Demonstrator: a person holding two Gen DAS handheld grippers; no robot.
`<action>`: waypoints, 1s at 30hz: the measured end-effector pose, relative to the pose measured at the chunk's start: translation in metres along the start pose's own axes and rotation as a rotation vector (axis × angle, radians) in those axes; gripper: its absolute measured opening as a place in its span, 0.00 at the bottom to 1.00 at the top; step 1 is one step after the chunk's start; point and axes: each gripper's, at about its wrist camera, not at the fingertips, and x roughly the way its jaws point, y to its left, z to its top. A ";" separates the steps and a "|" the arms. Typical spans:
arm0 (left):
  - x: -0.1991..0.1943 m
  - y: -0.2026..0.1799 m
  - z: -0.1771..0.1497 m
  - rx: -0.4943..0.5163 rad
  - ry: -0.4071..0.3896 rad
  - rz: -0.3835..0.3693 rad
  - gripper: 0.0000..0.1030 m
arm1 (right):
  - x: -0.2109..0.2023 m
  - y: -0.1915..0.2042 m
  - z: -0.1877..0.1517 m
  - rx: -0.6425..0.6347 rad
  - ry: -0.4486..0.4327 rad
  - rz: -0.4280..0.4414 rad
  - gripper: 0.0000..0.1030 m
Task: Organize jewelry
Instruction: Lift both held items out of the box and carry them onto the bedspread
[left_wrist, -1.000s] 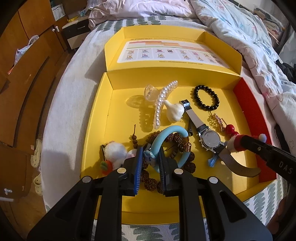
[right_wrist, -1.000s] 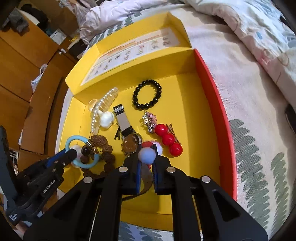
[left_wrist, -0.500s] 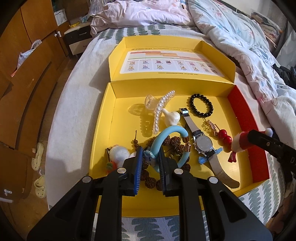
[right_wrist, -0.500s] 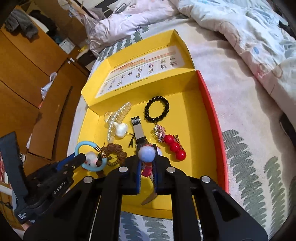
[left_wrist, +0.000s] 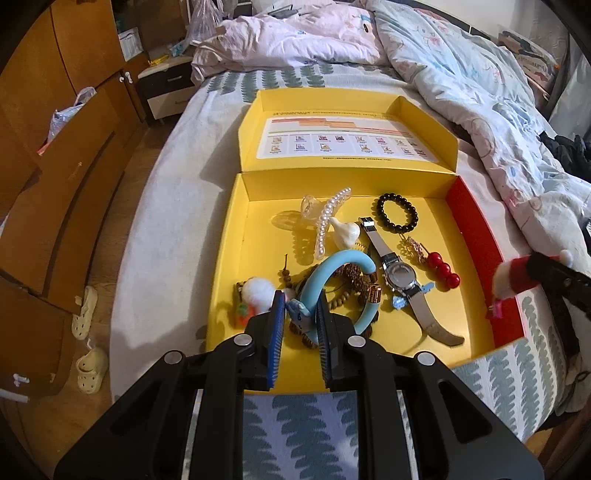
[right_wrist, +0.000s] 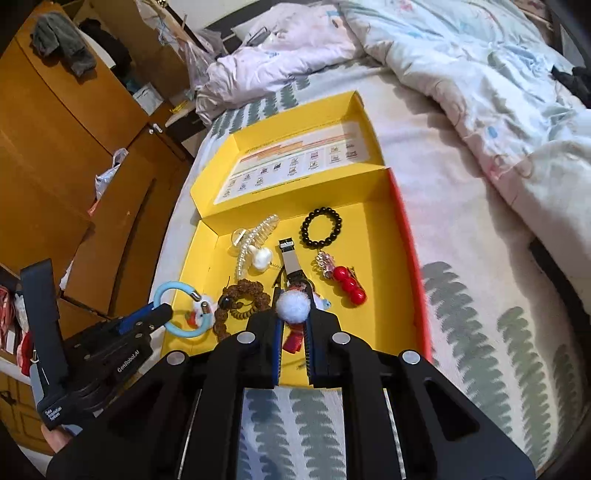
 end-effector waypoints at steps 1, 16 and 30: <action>-0.007 0.000 -0.003 0.002 -0.008 0.004 0.17 | -0.007 0.000 -0.003 -0.001 -0.007 -0.002 0.11; -0.076 -0.009 -0.065 0.031 -0.070 0.052 0.17 | -0.089 -0.027 -0.080 -0.011 -0.028 -0.108 0.11; -0.049 -0.003 -0.135 0.012 0.025 0.091 0.17 | -0.083 -0.064 -0.133 0.011 0.021 -0.227 0.11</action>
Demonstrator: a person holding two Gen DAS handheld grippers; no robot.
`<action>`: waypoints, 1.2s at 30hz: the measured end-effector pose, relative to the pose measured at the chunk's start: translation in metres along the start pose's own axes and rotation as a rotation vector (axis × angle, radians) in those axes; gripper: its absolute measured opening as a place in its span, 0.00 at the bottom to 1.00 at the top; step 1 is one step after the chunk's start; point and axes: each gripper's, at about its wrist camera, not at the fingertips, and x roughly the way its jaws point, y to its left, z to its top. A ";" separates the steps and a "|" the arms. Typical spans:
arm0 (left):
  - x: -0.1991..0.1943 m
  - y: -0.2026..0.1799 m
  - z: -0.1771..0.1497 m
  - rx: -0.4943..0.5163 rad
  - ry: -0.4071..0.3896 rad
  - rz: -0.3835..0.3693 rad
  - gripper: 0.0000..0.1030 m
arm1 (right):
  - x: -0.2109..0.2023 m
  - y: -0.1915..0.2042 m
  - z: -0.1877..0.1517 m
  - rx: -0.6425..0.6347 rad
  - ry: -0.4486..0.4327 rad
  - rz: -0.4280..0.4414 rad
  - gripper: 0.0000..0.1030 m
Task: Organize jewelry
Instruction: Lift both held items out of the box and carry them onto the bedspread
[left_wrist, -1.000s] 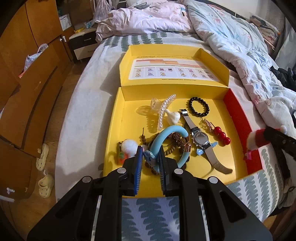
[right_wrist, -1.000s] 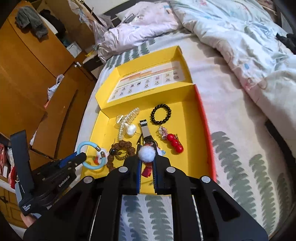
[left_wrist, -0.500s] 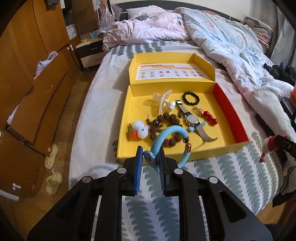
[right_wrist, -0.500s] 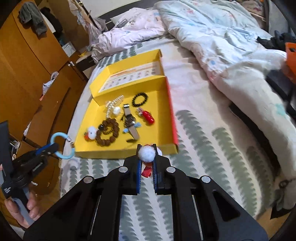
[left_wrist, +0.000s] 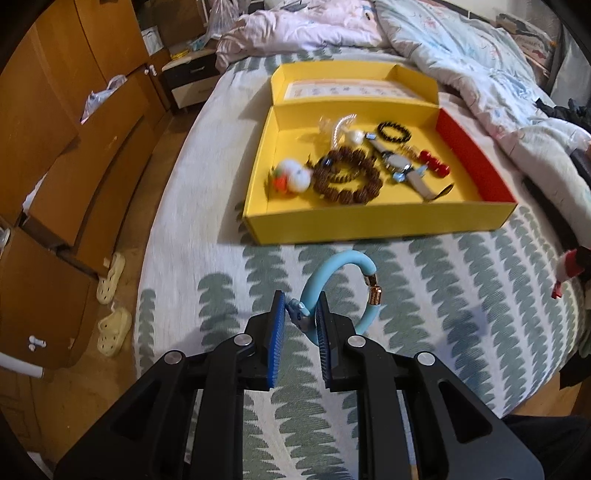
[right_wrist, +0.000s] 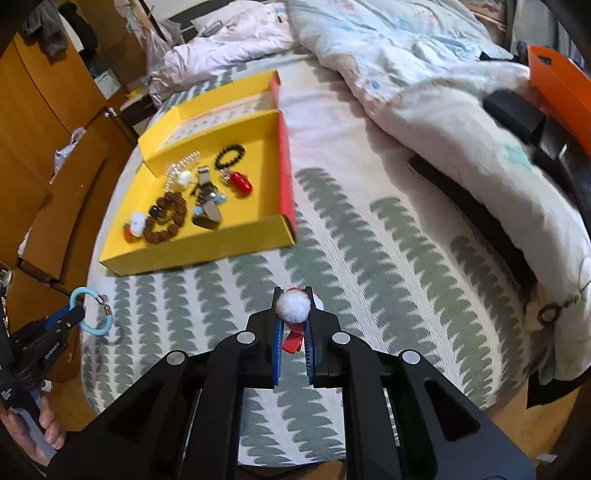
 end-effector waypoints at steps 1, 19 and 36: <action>0.003 0.002 -0.003 -0.003 0.008 -0.002 0.17 | 0.003 -0.002 -0.003 -0.001 0.004 -0.011 0.11; 0.032 -0.001 -0.014 -0.006 0.058 0.015 0.17 | 0.027 -0.006 -0.012 -0.031 0.031 -0.092 0.11; 0.064 0.012 -0.006 -0.048 0.113 0.003 0.21 | 0.062 -0.026 0.001 0.012 0.078 -0.125 0.14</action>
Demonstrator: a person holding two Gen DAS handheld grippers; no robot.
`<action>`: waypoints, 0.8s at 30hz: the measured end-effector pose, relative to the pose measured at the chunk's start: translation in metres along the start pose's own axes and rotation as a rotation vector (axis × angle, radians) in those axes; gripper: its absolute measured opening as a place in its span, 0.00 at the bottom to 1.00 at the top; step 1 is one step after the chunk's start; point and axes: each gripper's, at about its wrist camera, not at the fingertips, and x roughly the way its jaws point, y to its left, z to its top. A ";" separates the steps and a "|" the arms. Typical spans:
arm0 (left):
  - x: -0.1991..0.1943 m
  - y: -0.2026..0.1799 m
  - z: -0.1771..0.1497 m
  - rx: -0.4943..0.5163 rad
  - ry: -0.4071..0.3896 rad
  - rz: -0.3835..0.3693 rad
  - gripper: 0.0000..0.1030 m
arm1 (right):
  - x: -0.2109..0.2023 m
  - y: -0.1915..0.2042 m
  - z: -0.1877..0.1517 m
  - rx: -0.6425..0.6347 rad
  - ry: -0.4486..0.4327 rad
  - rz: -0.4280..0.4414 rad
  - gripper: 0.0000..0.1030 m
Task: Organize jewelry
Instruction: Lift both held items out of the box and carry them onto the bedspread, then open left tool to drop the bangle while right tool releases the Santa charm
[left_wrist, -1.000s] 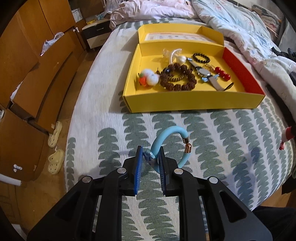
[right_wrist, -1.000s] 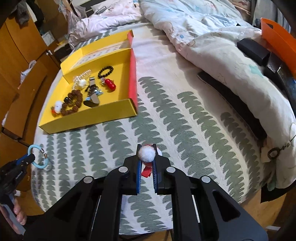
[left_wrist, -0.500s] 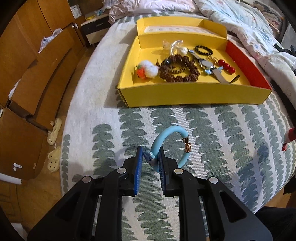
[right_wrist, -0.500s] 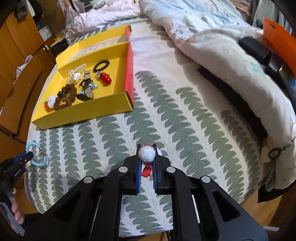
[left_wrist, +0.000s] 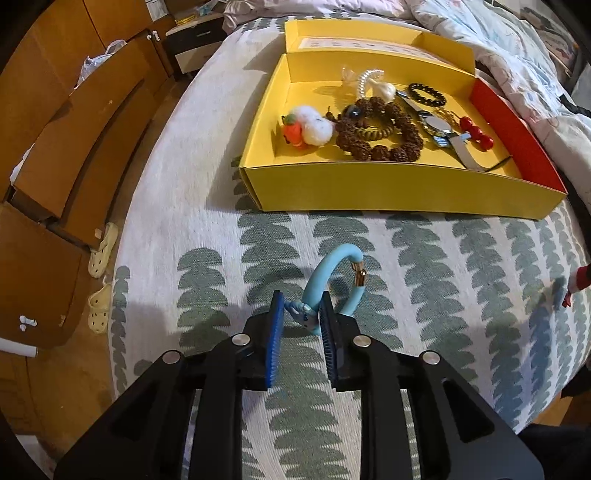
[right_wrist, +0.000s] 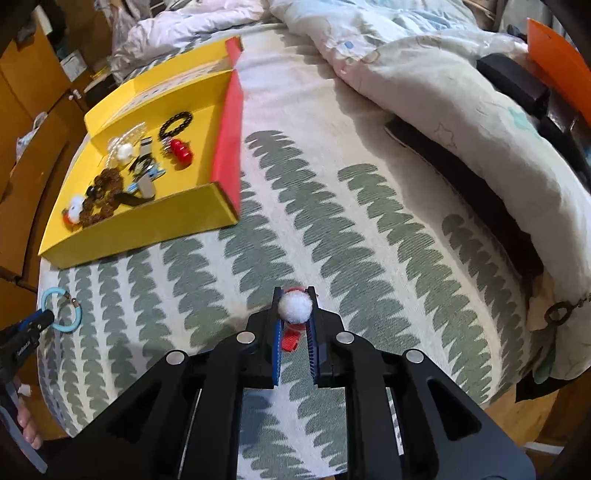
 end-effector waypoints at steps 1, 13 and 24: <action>0.002 0.001 0.001 -0.002 0.003 0.000 0.21 | 0.001 -0.002 0.003 0.005 -0.003 0.002 0.14; 0.011 0.016 0.009 -0.040 0.019 -0.049 0.47 | 0.019 -0.006 0.026 0.008 0.011 -0.024 0.29; -0.009 0.025 0.013 -0.067 -0.042 0.003 0.87 | -0.024 -0.008 0.028 -0.003 -0.113 0.010 0.84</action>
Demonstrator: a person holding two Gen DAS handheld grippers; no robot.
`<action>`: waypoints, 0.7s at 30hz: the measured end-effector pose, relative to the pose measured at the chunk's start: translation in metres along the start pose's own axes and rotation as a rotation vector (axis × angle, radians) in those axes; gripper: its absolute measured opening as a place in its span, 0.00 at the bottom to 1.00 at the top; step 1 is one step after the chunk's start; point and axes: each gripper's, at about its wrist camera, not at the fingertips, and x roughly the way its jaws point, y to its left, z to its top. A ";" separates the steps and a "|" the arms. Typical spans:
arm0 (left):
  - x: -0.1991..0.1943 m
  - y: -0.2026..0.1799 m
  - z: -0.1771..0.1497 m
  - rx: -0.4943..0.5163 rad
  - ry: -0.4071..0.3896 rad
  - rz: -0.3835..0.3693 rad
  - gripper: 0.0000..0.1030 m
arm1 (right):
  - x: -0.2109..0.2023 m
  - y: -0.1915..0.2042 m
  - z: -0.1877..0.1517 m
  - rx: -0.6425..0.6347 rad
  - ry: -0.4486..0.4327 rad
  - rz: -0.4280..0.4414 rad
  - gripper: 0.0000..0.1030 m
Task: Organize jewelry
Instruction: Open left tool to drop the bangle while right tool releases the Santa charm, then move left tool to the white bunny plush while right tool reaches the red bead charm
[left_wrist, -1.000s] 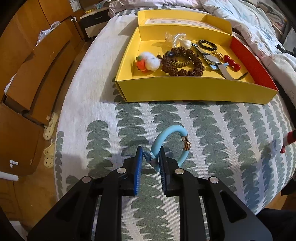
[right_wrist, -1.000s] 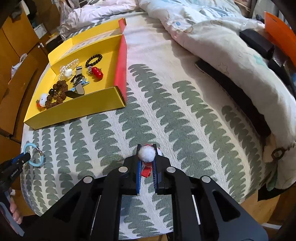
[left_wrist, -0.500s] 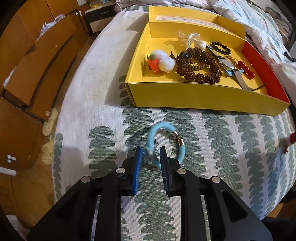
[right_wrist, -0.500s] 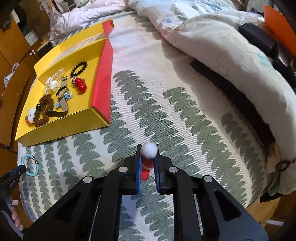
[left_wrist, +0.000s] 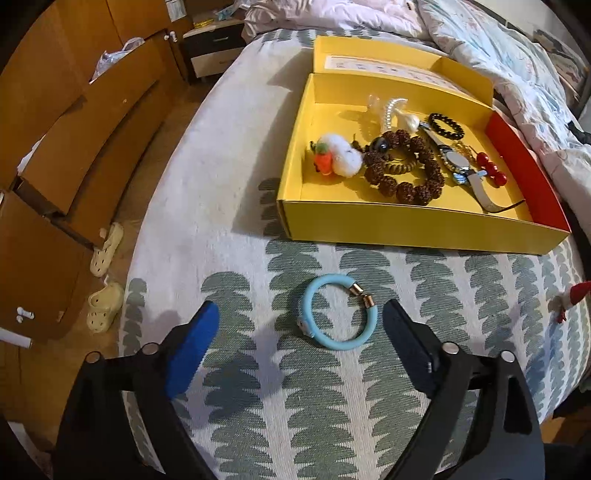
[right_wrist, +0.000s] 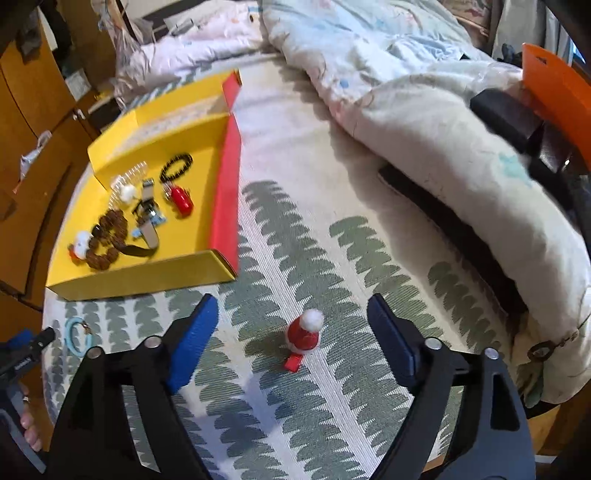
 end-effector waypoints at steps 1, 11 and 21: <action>0.000 0.002 0.000 -0.009 0.003 0.006 0.87 | -0.006 0.002 0.001 -0.008 -0.014 -0.002 0.85; -0.017 -0.006 0.018 -0.012 -0.060 -0.014 0.94 | -0.025 0.100 0.032 -0.300 -0.105 0.044 0.97; -0.018 -0.037 0.081 0.088 -0.094 0.062 0.94 | 0.037 0.154 0.099 -0.261 0.046 0.185 0.91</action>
